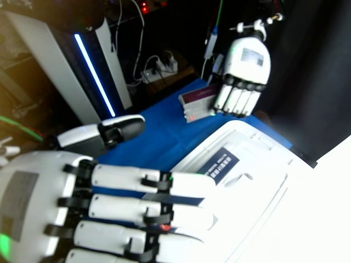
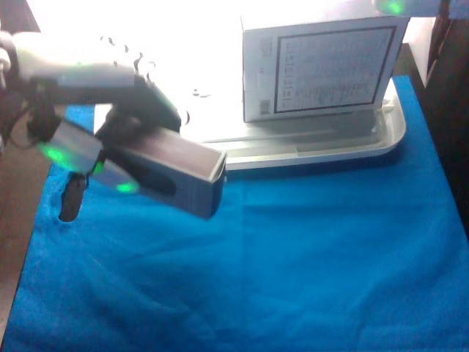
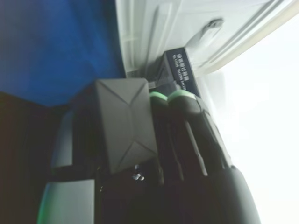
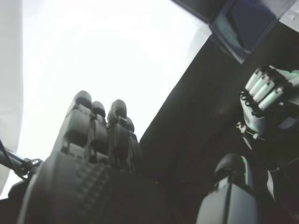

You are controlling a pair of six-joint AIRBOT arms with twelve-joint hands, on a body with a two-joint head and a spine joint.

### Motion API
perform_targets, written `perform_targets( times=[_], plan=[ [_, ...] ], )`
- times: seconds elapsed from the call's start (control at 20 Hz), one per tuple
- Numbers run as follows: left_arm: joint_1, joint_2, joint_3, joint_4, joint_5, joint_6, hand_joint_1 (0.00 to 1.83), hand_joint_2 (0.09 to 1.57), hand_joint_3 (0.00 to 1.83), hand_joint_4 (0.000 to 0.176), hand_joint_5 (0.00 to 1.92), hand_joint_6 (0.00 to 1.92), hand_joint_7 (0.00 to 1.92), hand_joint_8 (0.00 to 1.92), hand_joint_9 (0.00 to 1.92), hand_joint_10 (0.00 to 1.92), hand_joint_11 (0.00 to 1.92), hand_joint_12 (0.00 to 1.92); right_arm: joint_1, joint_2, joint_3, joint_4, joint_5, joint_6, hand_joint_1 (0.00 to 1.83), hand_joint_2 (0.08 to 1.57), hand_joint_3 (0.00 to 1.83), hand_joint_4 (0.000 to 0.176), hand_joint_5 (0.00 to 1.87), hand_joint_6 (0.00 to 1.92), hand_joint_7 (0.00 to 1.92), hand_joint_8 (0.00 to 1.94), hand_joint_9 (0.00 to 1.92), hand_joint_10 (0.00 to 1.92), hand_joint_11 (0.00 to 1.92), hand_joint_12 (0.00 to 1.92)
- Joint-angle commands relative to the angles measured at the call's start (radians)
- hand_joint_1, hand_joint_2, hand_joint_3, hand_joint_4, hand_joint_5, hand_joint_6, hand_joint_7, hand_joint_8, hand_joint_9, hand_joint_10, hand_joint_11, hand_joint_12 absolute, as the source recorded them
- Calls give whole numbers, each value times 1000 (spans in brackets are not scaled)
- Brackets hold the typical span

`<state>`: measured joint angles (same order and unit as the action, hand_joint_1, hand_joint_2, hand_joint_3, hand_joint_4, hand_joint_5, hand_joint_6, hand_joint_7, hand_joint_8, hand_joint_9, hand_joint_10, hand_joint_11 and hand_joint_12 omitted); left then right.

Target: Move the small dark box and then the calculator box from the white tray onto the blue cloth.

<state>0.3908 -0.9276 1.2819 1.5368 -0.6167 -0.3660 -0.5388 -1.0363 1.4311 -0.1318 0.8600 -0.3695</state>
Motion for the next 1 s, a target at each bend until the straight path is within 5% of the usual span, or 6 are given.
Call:
perform_targets(
  times=[0.0, 0.15, 0.45, 0.65, 0.7, 0.95],
  plan=[
    [6, 11, -8, -76, -26, 16, 1087, 1136, 0, 0, 937, 1040, 840, 1252, 786, 1525, 603, 1872, 13, 3, -1, 34, 112, 6, 403, 759, 0, 28, 94, 2, 213, 0, 8, 0, 10, 0],
    [59, 24, -47, -101, -24, 64, 1230, 1168, 0, 0, 862, 949, 911, 1334, 856, 1215, 702, 1504, 13, 2, -2, 34, 112, 6, 409, 777, 6, 25, 96, 1, 213, 2, 20, 7, 35, 14],
    [122, 0, -64, -121, -17, 116, 1207, 1159, 0, 0, 903, 948, 900, 1278, 775, 958, 544, 1435, 13, 0, -3, 34, 112, 6, 370, 781, 0, 22, 90, 0, 184, 4, 0, 0, 0, 0],
    [134, -25, -64, -102, -17, 122, 1209, 1175, 0, 0, 883, 957, 858, 1369, 647, 1209, 412, 1617, 13, 1, -5, 34, 112, 6, 349, 780, 0, 13, 78, 0, 184, 3, 0, 0, 0, 0],
    [137, -29, -64, -102, -17, 122, 1205, 1185, 1, 0, 870, 974, 835, 1410, 607, 1290, 337, 1703, 13, 1, -6, 34, 112, 6, 355, 785, 0, 25, 75, 0, 175, 0, 0, 0, 0, 0],
    [146, -43, -63, -101, -20, 126, 1208, 1193, 0, 0, 862, 977, 824, 1445, 549, 1290, 184, 1705, 13, 1, -7, 34, 112, 6, 352, 784, 0, 7, 69, 0, 153, 5, 0, 0, 0, 0]
  ],
)
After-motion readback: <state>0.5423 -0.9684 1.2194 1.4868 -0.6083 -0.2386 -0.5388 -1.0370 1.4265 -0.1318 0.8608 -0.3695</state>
